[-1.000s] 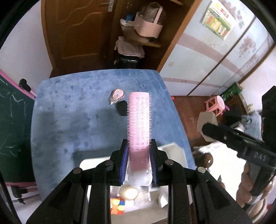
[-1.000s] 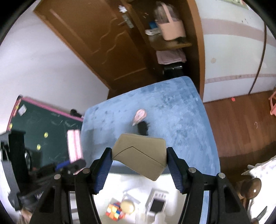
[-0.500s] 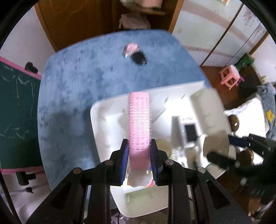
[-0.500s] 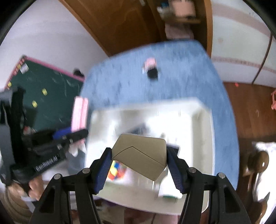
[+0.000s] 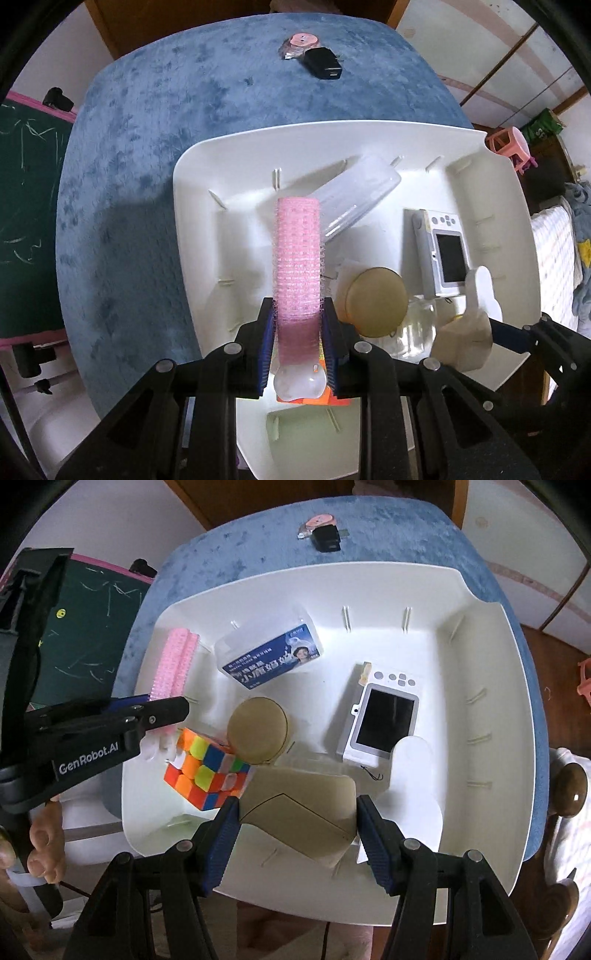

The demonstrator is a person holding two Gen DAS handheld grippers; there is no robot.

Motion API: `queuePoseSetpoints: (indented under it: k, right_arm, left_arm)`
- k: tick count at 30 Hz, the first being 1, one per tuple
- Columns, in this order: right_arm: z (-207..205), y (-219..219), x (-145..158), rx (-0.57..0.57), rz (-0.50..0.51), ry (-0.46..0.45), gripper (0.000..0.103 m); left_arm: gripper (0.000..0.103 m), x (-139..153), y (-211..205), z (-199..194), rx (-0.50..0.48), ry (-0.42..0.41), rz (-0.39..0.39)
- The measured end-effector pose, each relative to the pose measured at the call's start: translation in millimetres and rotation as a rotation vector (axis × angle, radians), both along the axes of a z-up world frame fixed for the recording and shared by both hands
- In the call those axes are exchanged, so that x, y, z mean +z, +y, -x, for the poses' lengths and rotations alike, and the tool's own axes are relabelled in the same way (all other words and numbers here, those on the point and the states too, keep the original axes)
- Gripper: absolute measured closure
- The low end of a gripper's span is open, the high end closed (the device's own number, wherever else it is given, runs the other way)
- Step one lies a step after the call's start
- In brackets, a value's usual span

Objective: Organize rigid objects
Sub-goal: 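Carry the pink roller and beige block into the tray and release both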

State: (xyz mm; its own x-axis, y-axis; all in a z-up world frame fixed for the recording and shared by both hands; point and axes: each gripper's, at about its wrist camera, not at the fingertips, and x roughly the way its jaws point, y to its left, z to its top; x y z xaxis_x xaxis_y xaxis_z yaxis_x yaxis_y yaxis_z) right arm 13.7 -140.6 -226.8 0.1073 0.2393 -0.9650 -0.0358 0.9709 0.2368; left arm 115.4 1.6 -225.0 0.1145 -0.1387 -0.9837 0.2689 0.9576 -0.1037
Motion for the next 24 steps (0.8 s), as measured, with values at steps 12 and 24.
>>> queuePoseSetpoints:
  k: [12,24]
  right_arm:
    - [-2.2,11.6,-9.9,0.036,0.015,0.037,0.039]
    - [-2.0,8.1,16.4,0.055,-0.006,-0.033,0.039]
  left_arm:
    - [0.056,-7.0,11.2,-18.6,0.066,0.007,-0.040]
    - [0.037,23.0,20.7,-16.8,0.134,-0.028,-0.013]
